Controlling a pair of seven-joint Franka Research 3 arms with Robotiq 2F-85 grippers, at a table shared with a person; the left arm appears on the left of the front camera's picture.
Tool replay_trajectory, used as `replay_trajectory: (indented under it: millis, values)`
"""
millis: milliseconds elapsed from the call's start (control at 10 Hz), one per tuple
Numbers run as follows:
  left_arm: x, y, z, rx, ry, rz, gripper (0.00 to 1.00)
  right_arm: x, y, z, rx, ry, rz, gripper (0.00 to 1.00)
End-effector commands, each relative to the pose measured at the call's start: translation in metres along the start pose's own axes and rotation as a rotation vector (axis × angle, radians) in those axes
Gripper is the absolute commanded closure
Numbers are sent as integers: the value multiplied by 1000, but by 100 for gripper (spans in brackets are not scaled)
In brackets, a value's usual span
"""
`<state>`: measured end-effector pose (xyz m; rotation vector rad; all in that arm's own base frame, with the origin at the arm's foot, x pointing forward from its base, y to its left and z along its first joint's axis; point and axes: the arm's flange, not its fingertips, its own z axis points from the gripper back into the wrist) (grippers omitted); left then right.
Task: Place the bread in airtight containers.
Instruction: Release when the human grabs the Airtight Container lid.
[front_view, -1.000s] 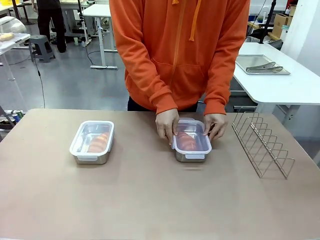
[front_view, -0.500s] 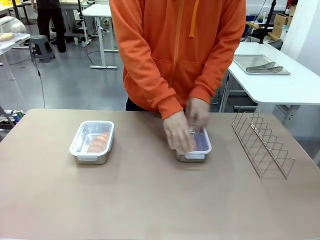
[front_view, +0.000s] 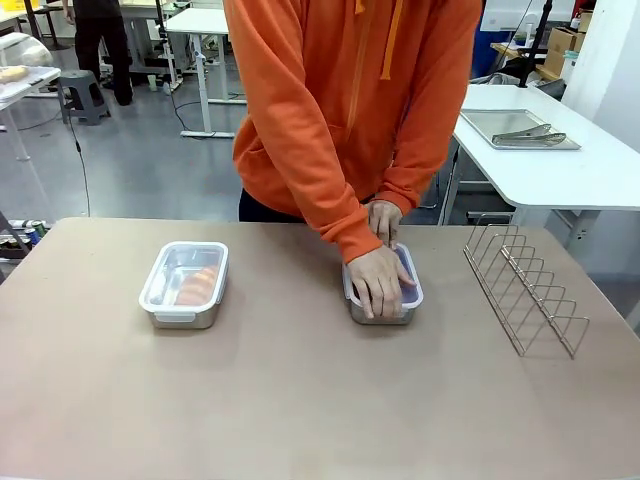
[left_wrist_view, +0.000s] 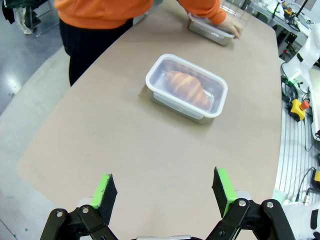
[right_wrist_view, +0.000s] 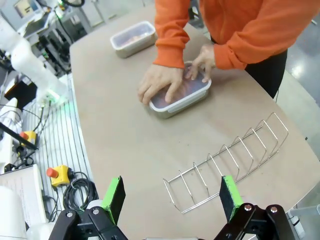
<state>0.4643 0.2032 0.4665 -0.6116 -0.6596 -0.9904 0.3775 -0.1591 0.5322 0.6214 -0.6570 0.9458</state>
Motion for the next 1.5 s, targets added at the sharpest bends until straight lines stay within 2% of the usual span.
replay_trajectory:
  millis: [0, 1400]
  values:
    - [3, -2, -1, 3, 14, 12, 0, 1, 0, 3, 6, -11, 6, 0]
    - [3, -2, -1, 3, 14, 12, 0, 1, 0, 3, 6, -11, 6, 0]
